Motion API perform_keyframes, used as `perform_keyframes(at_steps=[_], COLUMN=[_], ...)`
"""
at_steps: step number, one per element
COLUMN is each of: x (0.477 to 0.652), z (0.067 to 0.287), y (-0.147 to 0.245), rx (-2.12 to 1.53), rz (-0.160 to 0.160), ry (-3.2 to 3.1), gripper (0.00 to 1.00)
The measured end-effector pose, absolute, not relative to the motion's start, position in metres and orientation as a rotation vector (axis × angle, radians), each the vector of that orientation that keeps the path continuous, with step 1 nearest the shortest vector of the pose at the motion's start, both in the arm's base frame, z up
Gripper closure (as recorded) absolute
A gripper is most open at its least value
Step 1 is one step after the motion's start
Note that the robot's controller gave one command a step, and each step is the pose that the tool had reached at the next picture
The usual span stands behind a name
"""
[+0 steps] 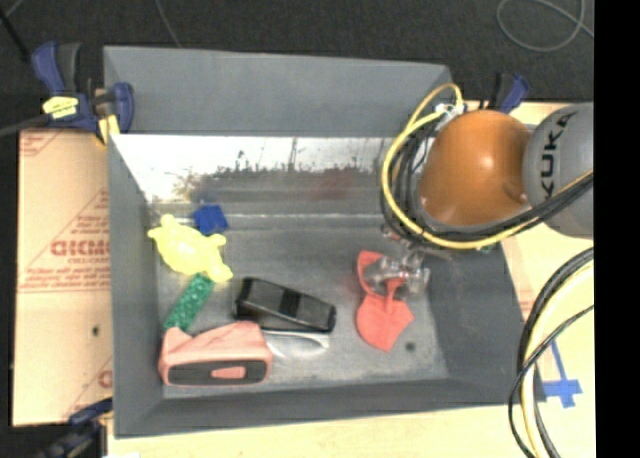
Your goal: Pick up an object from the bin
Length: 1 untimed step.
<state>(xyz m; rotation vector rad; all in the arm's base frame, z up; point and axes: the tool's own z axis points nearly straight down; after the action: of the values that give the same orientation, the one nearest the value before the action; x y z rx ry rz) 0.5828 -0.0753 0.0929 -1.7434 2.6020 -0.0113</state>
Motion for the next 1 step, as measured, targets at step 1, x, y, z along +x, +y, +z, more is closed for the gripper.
perform_keyframes(at_steps=[1], x=[0.583], z=[0.1101], y=[-0.075], rx=[-1.743], rz=[-0.012], ry=[2.601], gripper=[1.0])
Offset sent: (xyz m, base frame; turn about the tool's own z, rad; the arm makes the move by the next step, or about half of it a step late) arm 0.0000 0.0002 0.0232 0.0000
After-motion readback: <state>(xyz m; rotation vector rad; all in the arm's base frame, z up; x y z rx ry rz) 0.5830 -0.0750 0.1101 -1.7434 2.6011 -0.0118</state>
